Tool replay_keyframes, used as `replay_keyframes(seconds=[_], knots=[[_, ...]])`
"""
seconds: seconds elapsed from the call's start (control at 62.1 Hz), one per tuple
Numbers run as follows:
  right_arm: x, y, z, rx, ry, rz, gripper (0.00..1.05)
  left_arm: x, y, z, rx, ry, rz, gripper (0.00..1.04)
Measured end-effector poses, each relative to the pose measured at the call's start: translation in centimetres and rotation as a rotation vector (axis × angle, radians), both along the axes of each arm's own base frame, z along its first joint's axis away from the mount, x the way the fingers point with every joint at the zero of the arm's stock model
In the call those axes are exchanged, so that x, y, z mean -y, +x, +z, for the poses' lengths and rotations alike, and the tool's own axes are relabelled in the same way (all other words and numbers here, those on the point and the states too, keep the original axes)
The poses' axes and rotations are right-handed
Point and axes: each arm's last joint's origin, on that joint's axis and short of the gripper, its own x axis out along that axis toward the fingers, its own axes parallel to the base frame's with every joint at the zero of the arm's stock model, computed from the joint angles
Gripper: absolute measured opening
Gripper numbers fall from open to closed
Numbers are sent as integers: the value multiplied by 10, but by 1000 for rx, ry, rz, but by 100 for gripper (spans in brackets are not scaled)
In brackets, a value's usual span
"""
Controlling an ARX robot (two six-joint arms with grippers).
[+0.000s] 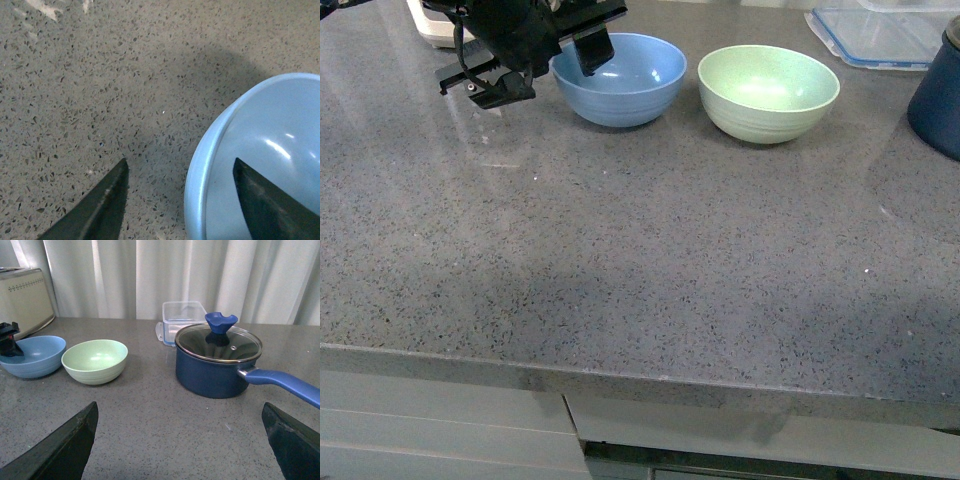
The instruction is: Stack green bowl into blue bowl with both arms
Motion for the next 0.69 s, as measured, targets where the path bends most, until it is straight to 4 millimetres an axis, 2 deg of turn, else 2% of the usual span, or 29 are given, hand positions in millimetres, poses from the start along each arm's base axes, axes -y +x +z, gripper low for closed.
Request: replay_keyframes(seconds=[0.097,0.209,0.338,0.451,0.483,0.564,0.693], knots=[[0,0,0,0,0,0,95,0,-4,4,31,19,13,83],[0,0,0,0,0,0,95,0,-17,19,83,49,11,100],[0,0,0,0,0,0,95,-2,-39,49,171,68,4,98],[0,0,0,0,0,0,95,-8,-67,73,242,89,17,98],[0,0,0,0,0,0,95,-11,-80,78,260,99,28,98],[0,0,0,0,0,0,95,-18,-109,81,280,135,45,98],[0,0,0,0,0,0,95,-31,-162,74,285,228,103,98]])
